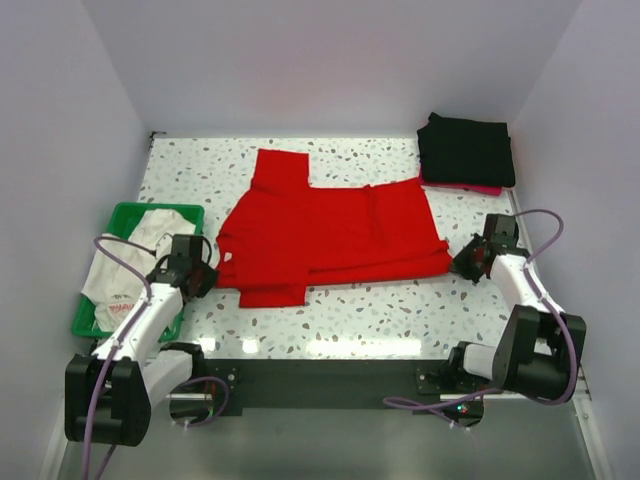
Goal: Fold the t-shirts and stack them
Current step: Fold the tshirt
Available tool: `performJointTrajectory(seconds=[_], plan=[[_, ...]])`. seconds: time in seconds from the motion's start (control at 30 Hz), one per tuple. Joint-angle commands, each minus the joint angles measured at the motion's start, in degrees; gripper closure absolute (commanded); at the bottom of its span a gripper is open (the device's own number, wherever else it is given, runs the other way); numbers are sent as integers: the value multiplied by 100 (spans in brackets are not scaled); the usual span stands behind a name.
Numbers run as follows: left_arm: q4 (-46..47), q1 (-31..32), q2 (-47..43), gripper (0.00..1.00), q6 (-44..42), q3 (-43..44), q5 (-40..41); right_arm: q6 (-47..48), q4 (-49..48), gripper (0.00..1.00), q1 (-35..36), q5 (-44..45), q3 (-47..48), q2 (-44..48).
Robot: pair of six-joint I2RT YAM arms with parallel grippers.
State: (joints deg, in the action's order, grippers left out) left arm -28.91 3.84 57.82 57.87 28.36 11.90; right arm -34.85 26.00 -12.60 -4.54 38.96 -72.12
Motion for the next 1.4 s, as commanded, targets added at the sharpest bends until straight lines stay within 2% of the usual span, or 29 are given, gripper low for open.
performJointTrajectory(seconds=[0.0,0.27,0.43,0.53,0.57,0.6,0.63,0.7,0.73,0.8,0.83,0.9,0.93,0.97,1.07,1.17,1.2,1.27,1.3,1.37], plan=[[-36,-14,27,100,-170,73,181,180,19,100,-137,111,-117,137],[-861,-14,-412,100,-110,451,269,49,291,100,-322,-162,-345,496],[-906,-14,-483,100,5,311,15,-153,397,98,-340,-319,-748,953],[-915,-14,-447,100,-12,293,-126,-189,441,92,-339,-487,-899,1261],[-889,-14,-456,100,-38,302,-161,-163,493,86,-340,-522,-925,1322],[-897,-14,-473,97,-39,284,-249,-145,529,83,-331,-522,-917,1454],[-889,-14,-482,87,-65,302,-293,-66,590,79,-331,-513,-864,1507],[-819,-23,-500,76,-153,310,-390,4,608,74,-331,-548,-811,1700],[-792,-15,-509,62,-188,311,-434,74,599,72,-331,-601,-733,1762],[-783,-14,-518,49,-302,354,-469,329,626,64,-322,-688,-592,1937],[-766,-14,-518,38,-354,363,-487,434,652,59,-322,-698,-548,1999],[-731,-14,-553,33,-460,372,-522,602,670,52,-305,-846,-504,2201],[-687,-14,-561,32,-495,355,-609,628,600,47,-287,-1187,-573,2454],[-643,3,-631,32,-513,337,-627,629,521,46,-252,-1286,-591,2596],[-581,230,-781,32,-417,249,-619,629,441,39,125,-1577,-618,2949],[-625,704,-957,31,-76,188,-294,384,319,40,1178,-1218,-591,2958],[-634,828,-966,31,13,153,-189,278,222,40,1860,-1103,-626,2940],[-660,1074,-983,31,259,82,-127,-38,-67,41,2479,-701,-661,2792],[-643,1128,-1001,31,304,-22,-118,-118,-173,42,3065,-576,-679,2712],[-573,1242,-1071,31,409,-146,-109,-329,-462,42,3639,-234,-671,2476]])
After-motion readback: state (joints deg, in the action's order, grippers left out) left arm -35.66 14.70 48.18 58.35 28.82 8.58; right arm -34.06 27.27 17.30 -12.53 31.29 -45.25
